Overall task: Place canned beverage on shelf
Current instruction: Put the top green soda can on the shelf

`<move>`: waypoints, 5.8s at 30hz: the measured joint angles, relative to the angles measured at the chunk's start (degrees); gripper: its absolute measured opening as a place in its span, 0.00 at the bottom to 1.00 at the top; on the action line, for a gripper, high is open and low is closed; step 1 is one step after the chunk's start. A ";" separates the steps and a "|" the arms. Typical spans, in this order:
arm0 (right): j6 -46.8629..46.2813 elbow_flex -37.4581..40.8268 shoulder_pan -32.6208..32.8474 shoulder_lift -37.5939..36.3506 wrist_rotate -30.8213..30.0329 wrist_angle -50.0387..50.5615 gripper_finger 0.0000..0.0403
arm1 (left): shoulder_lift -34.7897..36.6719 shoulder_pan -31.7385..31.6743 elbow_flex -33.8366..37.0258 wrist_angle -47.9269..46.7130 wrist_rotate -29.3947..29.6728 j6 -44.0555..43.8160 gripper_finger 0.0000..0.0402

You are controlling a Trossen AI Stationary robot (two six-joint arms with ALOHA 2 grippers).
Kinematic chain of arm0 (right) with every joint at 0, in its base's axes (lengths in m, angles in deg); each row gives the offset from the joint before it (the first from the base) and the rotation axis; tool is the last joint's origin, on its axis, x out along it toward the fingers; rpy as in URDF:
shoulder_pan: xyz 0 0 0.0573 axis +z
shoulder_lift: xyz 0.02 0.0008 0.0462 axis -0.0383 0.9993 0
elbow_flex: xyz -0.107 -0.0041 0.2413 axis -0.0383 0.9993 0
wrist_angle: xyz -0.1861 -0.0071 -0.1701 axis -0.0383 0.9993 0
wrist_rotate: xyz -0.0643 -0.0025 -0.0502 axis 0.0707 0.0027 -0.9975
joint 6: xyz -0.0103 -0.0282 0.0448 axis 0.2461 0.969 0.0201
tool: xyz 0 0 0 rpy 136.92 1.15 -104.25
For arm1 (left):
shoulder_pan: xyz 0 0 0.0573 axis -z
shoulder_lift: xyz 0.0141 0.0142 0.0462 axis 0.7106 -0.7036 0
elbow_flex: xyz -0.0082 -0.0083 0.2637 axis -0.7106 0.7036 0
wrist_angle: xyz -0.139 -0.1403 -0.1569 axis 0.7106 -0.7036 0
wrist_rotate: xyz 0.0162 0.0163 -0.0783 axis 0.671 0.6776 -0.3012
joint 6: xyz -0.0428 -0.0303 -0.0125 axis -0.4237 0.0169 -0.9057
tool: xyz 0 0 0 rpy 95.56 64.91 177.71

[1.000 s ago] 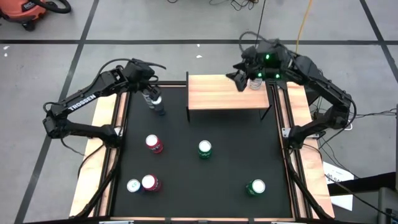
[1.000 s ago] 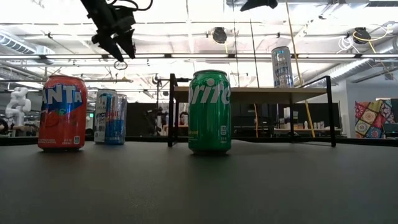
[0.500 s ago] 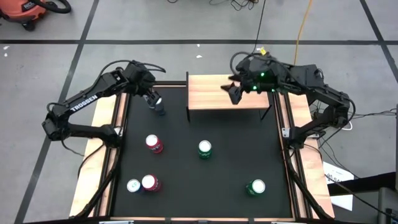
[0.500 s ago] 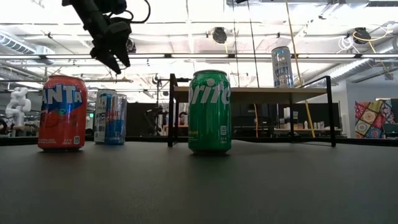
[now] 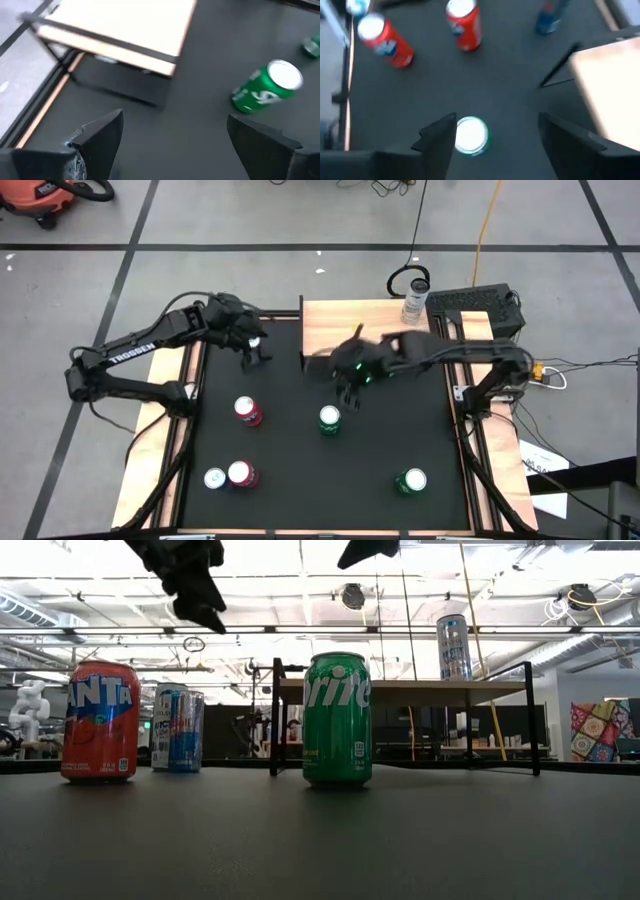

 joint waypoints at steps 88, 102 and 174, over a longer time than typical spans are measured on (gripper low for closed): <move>-9.08 44.94 6.67 -4.26 -6.14 -50.42 0.68 | -3.39 36.42 14.21 27.42 25.57 -25.52 0.89; -0.27 27.65 2.08 -11.06 4.56 -31.55 0.69 | -8.91 31.77 14.14 46.57 10.23 -19.57 0.89; -3.28 23.98 0.18 -13.53 -9.00 -31.34 0.71 | -18.82 29.42 11.19 65.04 25.18 -10.07 0.75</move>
